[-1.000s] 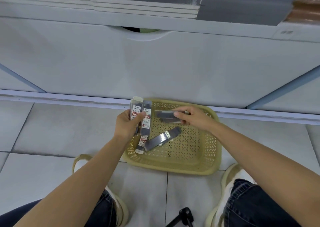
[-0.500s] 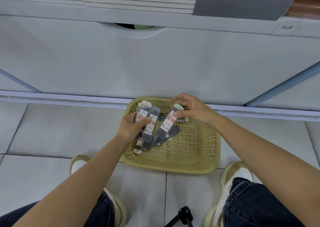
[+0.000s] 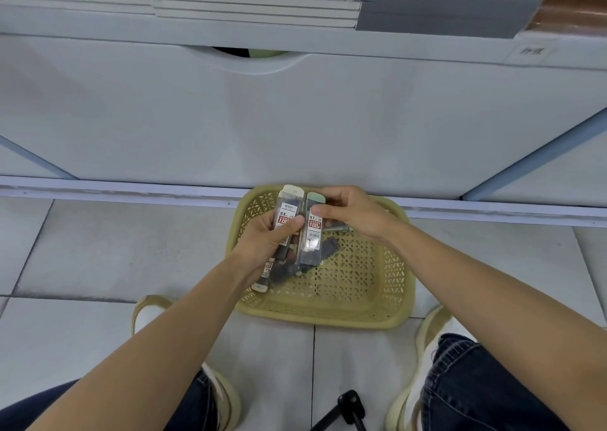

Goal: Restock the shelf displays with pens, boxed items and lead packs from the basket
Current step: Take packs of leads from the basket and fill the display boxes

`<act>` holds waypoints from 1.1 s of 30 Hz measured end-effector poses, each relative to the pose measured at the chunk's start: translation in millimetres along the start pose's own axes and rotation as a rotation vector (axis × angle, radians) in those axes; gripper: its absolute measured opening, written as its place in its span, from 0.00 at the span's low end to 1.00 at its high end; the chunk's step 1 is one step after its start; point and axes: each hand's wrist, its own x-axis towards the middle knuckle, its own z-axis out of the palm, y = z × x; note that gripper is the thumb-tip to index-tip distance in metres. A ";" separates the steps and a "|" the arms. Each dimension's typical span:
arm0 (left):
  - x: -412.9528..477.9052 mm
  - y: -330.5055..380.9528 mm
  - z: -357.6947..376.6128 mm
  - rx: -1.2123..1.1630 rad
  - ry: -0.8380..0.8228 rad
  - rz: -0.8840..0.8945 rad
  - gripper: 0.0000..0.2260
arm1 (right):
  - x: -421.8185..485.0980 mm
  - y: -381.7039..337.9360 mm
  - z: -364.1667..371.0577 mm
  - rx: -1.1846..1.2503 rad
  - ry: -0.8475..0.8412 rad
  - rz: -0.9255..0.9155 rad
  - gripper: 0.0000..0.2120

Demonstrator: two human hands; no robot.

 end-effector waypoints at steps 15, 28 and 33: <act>-31.6 55.6 18.5 0.068 -0.015 0.222 0.14 | -43.2 -101.2 -30.6 -0.089 -0.030 -0.180 0.07; -91.5 158.7 66.2 0.125 -0.028 0.572 0.03 | -125.1 -235.9 -19.8 -0.358 0.010 -0.362 0.17; -122.1 201.1 87.4 0.186 -0.095 0.673 0.06 | -165.5 -275.3 -28.6 -0.473 0.079 -0.448 0.13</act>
